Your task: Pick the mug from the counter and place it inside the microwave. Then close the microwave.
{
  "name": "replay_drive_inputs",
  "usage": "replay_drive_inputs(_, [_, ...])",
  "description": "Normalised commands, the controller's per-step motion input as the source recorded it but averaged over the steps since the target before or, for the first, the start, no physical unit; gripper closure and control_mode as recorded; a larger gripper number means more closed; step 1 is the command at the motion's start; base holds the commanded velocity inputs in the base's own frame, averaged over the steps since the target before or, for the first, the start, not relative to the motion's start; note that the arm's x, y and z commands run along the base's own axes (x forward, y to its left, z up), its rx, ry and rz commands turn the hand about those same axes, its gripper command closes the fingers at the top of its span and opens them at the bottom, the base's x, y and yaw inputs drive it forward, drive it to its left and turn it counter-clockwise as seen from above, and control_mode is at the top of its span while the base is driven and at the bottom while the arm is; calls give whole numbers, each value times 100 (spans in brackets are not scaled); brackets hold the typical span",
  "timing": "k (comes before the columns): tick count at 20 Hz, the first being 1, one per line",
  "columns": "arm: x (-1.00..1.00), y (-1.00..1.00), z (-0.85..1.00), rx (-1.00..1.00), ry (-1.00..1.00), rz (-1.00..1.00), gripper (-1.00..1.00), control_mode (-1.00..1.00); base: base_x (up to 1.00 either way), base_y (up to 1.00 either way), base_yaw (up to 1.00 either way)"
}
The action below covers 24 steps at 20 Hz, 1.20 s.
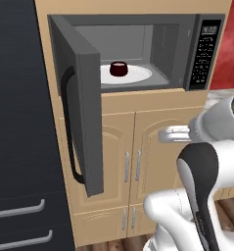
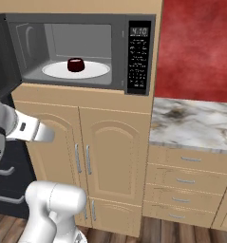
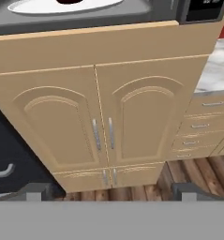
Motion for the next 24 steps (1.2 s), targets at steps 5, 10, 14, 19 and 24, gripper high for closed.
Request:
replay_drive_inputs(5, [-62, -1, 33, 0, -16, 0, -100, -100, 0, 0, 0])
replay_drive_inputs(10, [-62, 0, 29, -1, -22, -1, -100, -100, 0, 0, 0])
replay_drive_inputs(14, [-65, 0, 31, -2, -21, -3, -100, -100, 0, 0, 0])
replay_drive_inputs(19, [-78, 0, 18, -2, -18, -11, -100, -100, 0, 0, 0])
replay_drive_inputs(24, [-78, 4, 14, -4, -21, -17, -100, -100, 0, 0, 0])
